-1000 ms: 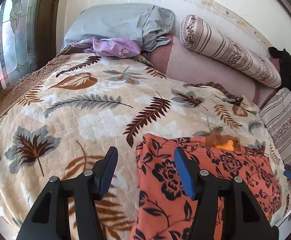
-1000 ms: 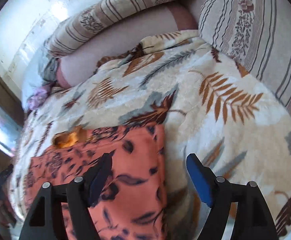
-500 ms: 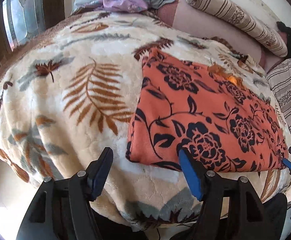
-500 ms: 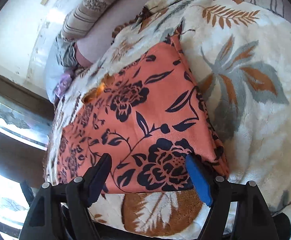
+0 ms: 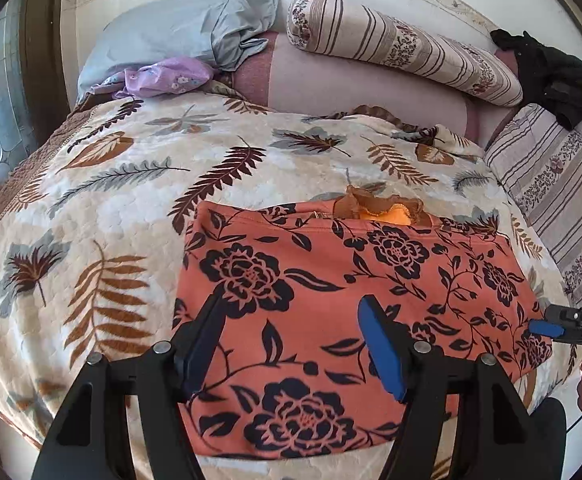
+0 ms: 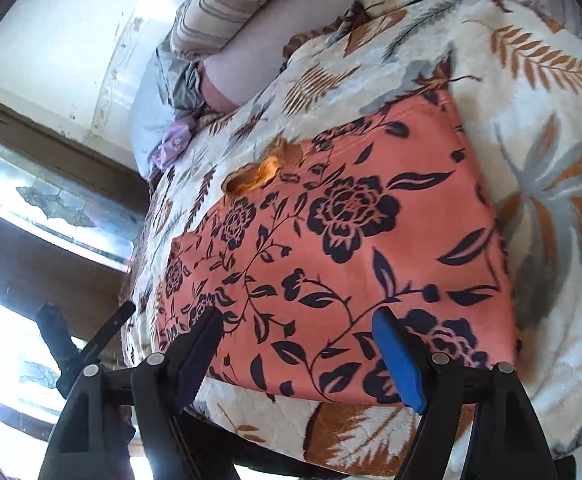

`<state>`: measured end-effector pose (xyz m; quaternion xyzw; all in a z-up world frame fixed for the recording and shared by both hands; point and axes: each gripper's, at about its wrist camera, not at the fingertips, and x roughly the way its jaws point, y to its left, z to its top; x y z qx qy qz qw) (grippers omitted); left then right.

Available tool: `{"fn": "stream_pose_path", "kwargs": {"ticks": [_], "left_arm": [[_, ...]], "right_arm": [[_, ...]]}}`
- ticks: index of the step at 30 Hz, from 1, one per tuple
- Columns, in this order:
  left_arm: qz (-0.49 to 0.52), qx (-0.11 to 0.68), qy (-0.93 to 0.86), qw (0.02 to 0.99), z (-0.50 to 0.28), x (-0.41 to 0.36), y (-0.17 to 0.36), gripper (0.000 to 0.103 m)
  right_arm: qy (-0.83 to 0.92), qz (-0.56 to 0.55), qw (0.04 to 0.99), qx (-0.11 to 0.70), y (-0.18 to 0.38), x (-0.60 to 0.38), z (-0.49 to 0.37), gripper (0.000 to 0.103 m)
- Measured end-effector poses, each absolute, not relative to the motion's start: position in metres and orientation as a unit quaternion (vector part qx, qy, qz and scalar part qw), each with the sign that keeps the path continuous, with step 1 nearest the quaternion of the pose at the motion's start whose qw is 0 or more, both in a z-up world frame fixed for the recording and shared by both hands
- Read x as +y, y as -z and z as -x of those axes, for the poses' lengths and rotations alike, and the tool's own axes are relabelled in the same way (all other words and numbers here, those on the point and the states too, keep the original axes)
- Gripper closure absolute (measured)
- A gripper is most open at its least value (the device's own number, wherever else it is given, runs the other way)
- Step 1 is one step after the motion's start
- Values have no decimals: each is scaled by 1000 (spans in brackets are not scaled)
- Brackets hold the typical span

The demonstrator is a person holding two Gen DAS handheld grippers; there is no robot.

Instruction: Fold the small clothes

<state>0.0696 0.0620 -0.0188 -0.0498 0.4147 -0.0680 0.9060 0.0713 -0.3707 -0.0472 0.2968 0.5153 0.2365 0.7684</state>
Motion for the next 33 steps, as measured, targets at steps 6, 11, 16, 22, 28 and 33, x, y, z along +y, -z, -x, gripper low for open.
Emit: {"fn": "stream_pose_path", "kwargs": {"ticks": [6, 11, 16, 22, 28, 33], "left_arm": [[47, 486, 28, 872, -101, 74, 89, 25], [-5, 427, 38, 903, -76, 65, 92, 23], [1, 417, 39, 908, -75, 66, 93, 20], [15, 443, 34, 896, -68, 74, 75, 20], [52, 478, 1, 877, -38, 103, 90, 20], [43, 488, -5, 872, -26, 109, 79, 19]], "right_arm": [[-218, -319, 754, 532, 80, -388, -152, 23], [-163, -425, 749, 482, 100, -446, -216, 24], [-152, -409, 760, 481, 97, -446, -229, 24], [-141, -339, 806, 464, 43, -427, -169, 23], [-223, -334, 776, 487, 41, -376, -58, 18], [-160, -375, 763, 501, 83, -389, -14, 19]]}}
